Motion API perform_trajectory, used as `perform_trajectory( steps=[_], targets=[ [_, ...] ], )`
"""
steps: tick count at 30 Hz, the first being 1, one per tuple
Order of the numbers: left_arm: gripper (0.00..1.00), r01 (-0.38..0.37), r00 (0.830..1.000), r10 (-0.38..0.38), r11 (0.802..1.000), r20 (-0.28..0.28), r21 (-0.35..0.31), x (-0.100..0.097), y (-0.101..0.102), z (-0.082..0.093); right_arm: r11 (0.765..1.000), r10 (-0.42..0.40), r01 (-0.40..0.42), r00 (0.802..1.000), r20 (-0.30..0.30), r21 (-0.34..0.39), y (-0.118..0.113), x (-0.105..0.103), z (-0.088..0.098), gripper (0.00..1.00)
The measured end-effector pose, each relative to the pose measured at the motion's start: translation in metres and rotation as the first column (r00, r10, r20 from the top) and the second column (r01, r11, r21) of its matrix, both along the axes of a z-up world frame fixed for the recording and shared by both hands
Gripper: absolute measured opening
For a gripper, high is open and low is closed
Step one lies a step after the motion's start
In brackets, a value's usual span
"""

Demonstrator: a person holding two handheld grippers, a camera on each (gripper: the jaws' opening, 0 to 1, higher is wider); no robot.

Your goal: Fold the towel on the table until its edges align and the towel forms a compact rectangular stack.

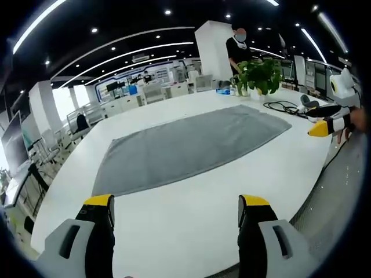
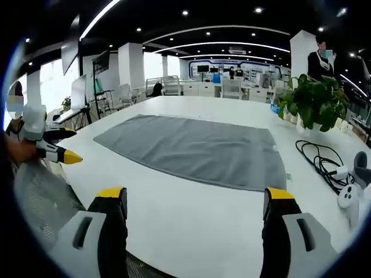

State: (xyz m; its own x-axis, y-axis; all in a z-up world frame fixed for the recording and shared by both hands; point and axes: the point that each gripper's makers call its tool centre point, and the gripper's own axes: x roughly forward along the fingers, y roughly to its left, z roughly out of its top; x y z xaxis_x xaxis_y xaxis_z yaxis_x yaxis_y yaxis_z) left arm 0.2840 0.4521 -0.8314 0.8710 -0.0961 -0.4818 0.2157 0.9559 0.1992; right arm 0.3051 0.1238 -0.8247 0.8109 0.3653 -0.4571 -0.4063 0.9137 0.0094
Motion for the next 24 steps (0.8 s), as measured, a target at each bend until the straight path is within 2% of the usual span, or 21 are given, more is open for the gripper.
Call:
perform_trajectory(
  steps=[7,24],
  targets=[
    [0.9,-0.027,1.0,0.027,1.0,0.011,-0.005,0.0009,0.0062,0.0017,1.0,0.001,-0.001,1.0,-0.005,-0.007,0.0004,-0.0005,-0.0012,0.99],
    [0.89,-0.028,1.0,0.028,1.0,0.002,0.008,0.0004,0.007,0.0002,1.0,0.011,-0.011,1.0,-0.017,-0.019,0.0013,-0.0018,-0.0038,0.96]
  ],
)
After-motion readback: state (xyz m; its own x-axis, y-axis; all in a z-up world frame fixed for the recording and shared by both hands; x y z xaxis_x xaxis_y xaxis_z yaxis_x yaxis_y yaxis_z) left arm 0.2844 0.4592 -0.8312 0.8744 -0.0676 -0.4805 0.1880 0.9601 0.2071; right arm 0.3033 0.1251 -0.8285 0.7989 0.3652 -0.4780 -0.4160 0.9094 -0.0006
